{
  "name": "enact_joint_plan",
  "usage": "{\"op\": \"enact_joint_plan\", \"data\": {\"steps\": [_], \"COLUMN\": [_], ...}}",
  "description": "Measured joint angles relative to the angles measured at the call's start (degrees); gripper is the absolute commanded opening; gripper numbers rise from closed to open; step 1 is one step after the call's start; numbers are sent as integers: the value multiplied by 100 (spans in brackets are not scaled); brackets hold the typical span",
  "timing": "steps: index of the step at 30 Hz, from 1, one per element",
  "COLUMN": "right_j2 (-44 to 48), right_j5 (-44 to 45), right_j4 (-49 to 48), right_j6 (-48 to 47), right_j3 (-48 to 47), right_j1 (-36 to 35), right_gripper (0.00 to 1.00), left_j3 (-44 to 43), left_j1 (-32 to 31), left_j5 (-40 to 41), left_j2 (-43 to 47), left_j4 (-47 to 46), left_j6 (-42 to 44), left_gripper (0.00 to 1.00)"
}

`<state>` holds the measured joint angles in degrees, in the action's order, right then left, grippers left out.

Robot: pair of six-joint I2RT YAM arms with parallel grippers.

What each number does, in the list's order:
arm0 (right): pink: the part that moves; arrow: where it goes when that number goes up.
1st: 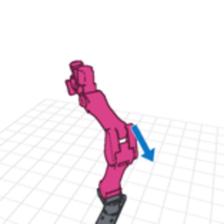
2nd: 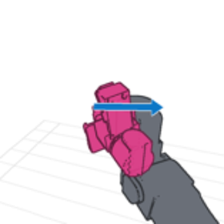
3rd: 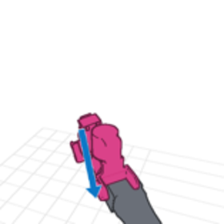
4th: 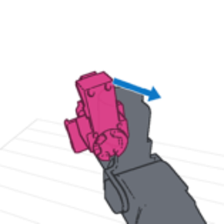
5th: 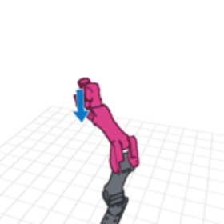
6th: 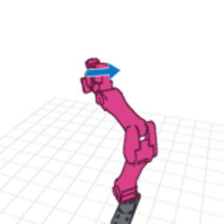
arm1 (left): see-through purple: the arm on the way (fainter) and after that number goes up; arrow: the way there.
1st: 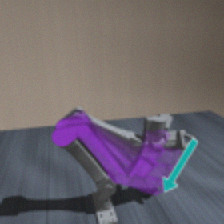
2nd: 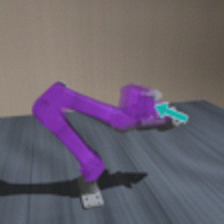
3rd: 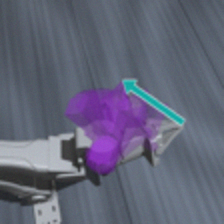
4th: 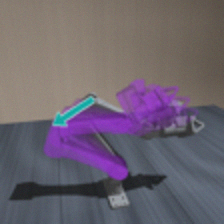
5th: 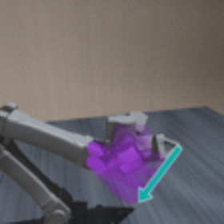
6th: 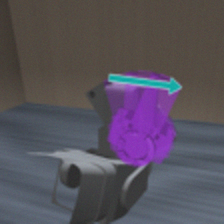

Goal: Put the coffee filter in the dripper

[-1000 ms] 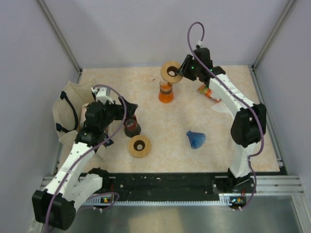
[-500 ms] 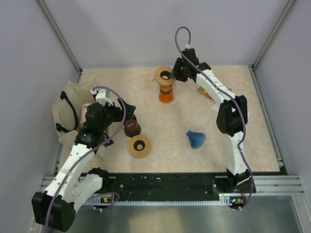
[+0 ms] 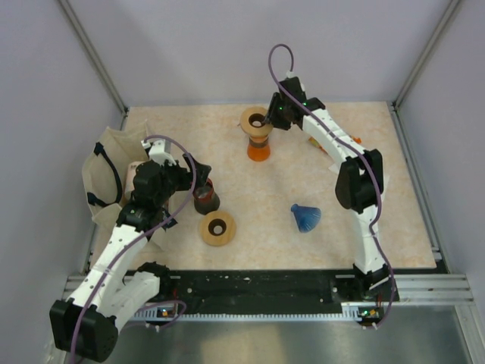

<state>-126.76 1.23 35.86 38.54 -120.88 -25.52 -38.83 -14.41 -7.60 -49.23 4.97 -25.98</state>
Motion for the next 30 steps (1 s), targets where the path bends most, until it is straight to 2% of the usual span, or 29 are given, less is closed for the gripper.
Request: {"op": "enact_joint_plan", "data": {"steps": [13,30], "right_j2": [44,413], "right_j5": [212,166], "right_j4": [24,-136], "right_j6": [-214,-428], "right_j3": [24,549], "right_j1": [-103,-133], "right_gripper": [27,27], "left_j3": [7,7], "left_j1": [0,0], "left_j5": [0,-2], "left_j2": [-4,-55], "left_j4": [0,0], "left_j6": [0,-4], "left_gripper": [99,99]}}
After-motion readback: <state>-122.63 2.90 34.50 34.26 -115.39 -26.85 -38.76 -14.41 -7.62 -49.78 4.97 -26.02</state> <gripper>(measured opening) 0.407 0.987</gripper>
